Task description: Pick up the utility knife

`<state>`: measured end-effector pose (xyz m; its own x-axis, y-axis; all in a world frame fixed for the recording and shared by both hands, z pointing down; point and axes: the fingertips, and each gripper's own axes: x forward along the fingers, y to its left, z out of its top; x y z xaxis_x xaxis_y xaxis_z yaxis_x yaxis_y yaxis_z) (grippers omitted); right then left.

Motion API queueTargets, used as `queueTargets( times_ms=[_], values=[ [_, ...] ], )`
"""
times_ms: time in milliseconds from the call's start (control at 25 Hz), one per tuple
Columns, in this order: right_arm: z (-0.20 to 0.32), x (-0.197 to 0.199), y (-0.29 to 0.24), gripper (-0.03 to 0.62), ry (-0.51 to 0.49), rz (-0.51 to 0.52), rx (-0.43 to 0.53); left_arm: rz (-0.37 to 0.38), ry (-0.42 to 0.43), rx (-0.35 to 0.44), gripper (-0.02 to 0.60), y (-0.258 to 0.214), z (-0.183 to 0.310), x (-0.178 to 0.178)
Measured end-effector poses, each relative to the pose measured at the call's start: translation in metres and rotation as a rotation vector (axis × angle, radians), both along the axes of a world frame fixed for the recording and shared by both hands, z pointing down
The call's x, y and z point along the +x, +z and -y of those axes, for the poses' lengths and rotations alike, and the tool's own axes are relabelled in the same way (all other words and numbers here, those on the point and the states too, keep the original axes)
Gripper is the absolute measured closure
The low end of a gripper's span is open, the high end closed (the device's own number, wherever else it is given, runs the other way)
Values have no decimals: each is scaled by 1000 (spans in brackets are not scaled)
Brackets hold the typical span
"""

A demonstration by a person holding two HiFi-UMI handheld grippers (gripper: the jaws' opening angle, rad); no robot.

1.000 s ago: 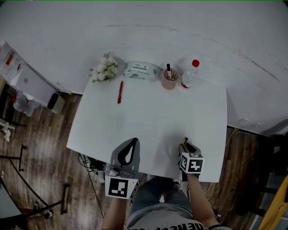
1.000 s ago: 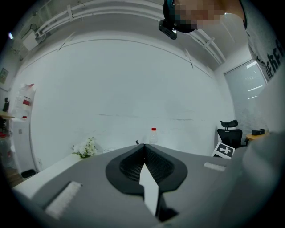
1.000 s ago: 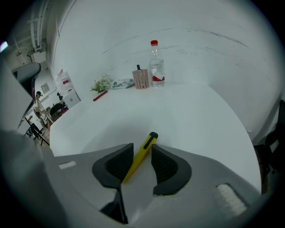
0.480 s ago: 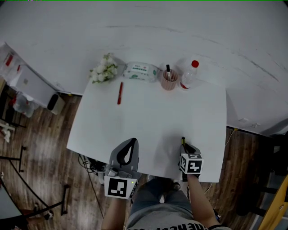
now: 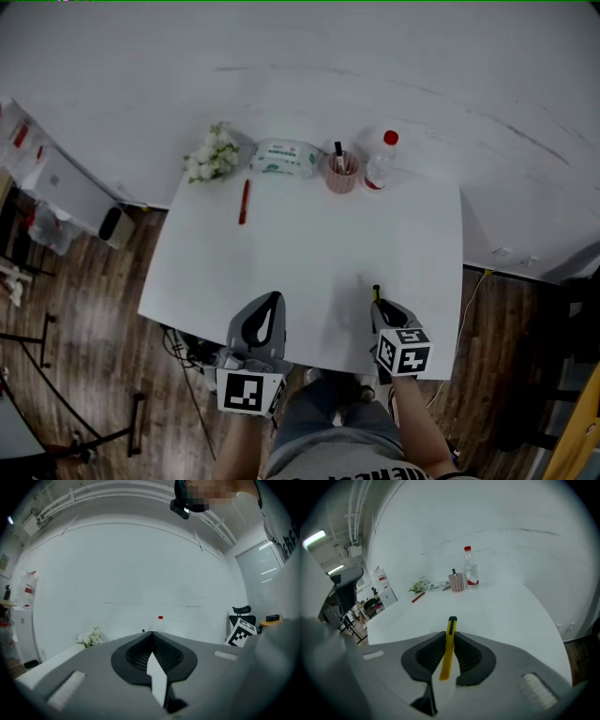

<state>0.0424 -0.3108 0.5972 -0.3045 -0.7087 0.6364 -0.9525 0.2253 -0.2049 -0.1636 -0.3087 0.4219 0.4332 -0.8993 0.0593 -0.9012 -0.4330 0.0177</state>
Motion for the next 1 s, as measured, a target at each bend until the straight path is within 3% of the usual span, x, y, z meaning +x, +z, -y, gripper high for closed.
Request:
queueTargets(
  times_ms=[1000],
  values=[
    [-34, 9, -117, 536, -109, 63, 327, -8, 10, 40, 561, -22, -40, 39]
  ],
)
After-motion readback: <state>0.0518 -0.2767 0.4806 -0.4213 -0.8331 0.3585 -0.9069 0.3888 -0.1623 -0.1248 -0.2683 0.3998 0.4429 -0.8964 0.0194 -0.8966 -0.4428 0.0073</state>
